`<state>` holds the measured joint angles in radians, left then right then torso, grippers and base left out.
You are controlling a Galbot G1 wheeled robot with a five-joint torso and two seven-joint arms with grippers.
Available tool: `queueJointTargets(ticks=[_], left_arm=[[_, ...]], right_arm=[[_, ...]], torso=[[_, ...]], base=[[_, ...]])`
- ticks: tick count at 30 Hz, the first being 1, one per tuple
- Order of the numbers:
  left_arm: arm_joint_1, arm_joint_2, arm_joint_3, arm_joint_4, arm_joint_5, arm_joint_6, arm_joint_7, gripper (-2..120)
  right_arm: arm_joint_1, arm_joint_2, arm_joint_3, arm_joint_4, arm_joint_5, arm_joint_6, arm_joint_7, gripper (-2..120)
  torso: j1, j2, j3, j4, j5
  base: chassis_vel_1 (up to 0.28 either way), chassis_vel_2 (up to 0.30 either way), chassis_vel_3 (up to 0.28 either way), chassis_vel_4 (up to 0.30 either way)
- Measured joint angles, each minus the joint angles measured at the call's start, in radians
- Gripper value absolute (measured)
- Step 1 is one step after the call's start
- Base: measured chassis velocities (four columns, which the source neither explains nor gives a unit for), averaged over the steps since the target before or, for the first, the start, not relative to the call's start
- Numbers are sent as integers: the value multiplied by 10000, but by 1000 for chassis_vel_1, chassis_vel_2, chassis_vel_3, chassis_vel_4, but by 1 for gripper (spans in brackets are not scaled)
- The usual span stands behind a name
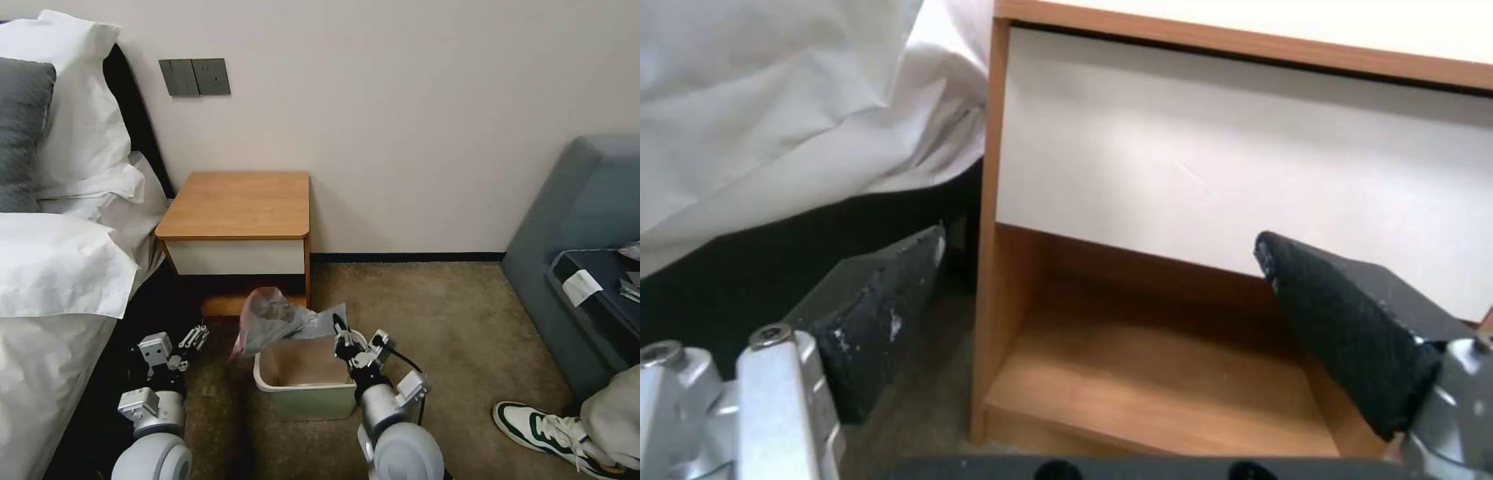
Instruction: Pick up the garbage bag from the table and place it over the trash can.
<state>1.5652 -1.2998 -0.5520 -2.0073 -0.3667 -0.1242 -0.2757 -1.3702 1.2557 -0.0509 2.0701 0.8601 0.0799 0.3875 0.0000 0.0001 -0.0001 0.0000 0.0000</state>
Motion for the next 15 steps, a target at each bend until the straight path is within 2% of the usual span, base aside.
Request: queueJointTargets(ticks=[4,9,15], left_arm=[[0,-10,14,14,3,1,6,89],[0,2,22,44,28,-6,15,89],[-17,-4,34,35,33,-6,19,89]], right_arm=[[-125,-36,-45,141,-54,-18,44,0],[-572,-294,-19,395,-136,-119,-749,0],[-596,-318,23,533,-88,-207,-1067,0]], torso=[[0,0,0,0,0],[0,0,0,0,-1],[0,0,0,0,0]], base=[[0,0,0,0],[0,0,0,0],[0,0,0,0]])
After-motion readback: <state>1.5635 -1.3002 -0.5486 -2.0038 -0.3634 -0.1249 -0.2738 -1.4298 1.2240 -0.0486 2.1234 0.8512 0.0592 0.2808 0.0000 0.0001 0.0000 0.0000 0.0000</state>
